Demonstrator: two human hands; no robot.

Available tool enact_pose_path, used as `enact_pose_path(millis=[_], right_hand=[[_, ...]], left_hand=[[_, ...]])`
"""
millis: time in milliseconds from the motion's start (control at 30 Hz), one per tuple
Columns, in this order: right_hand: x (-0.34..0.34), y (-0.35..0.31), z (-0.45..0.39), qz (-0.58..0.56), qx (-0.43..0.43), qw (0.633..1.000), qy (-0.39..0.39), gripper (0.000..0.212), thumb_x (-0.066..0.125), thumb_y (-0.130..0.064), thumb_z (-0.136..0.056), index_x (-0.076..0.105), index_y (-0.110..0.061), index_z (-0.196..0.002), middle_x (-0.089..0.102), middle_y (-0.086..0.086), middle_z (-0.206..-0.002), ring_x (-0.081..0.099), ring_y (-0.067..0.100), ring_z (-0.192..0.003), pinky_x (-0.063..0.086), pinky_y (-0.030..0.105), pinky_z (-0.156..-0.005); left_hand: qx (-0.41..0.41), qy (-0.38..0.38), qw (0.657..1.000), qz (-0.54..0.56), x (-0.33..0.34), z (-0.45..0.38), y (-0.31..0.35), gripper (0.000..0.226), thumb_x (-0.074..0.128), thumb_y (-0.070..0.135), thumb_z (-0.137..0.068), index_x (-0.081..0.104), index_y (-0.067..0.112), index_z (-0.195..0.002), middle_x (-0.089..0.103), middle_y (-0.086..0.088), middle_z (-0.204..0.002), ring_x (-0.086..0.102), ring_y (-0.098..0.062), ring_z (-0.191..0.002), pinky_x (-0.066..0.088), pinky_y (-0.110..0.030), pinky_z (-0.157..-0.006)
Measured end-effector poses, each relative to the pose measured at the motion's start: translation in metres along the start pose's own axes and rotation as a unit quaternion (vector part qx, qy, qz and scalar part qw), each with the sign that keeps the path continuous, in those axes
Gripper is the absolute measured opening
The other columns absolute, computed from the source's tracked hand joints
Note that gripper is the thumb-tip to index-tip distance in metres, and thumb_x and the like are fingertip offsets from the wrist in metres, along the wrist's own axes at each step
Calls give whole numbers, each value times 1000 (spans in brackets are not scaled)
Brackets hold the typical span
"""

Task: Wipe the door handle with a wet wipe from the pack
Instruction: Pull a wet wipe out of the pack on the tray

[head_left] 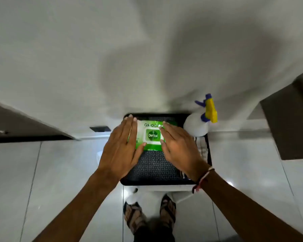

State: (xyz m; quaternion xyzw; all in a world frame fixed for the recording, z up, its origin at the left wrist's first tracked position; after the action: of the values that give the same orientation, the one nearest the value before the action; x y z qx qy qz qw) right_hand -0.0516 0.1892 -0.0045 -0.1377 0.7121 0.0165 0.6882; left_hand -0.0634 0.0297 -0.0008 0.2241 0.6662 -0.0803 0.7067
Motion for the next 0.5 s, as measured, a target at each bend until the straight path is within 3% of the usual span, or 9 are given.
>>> enact_pose_path(millis=[133,267,333,400,500], right_hand=[[92,10,-21,27,-8,990,-137,55,51,-34,-101,51,-9,-150,44,13,-162,40,27,-150,33,44,-122],[139,21,-27,105,-28,978,-175,58,47,-39,-104,47,-7,-152,42,17,-162,39,30,-151,34,48,-120],[146,19,-26,182,-64,966,-175,54,50,-37,-103,57,-3,-144,55,22,-151,53,34,-140,45,47,-113],[148,12,-26,288,-121,938,-153,45,60,-32,-98,72,-1,-128,72,25,-129,71,35,-117,59,42,-97],[149,6,-28,382,-190,899,-102,40,56,-25,-96,77,1,-117,78,27,-112,78,37,-98,64,41,-84]], left_hand=[[-24,-155,988,-9,119,-5,-16,77,24,54,-108,3,5,-163,0,-15,-173,1,-26,-161,7,-39,-132],[-41,-164,986,1,172,-2,-16,78,15,57,-106,-1,6,-163,-9,-12,-173,-7,-23,-161,4,-40,-132],[-48,-154,987,-2,178,-1,-15,82,9,60,-102,0,6,-163,-9,-12,-173,-7,-24,-161,5,-41,-133],[-46,-141,989,6,181,2,-14,85,5,63,-100,-1,5,-163,-9,-13,-172,-7,-24,-161,7,-42,-133],[-43,-136,990,0,187,5,-15,86,5,65,-100,-3,6,-163,-11,-12,-172,-10,-25,-160,7,-42,-133]])
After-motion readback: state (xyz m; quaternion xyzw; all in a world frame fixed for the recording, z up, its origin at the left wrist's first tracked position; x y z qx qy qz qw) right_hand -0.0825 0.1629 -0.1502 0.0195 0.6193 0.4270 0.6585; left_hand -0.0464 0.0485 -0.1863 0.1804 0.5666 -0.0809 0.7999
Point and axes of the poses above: each hand's wrist, its own z-axis away from the middle knuckle, its own x-axis out of the palm, y = z × x, the point moved 7 cm from there along -z, towards the middle knuckle
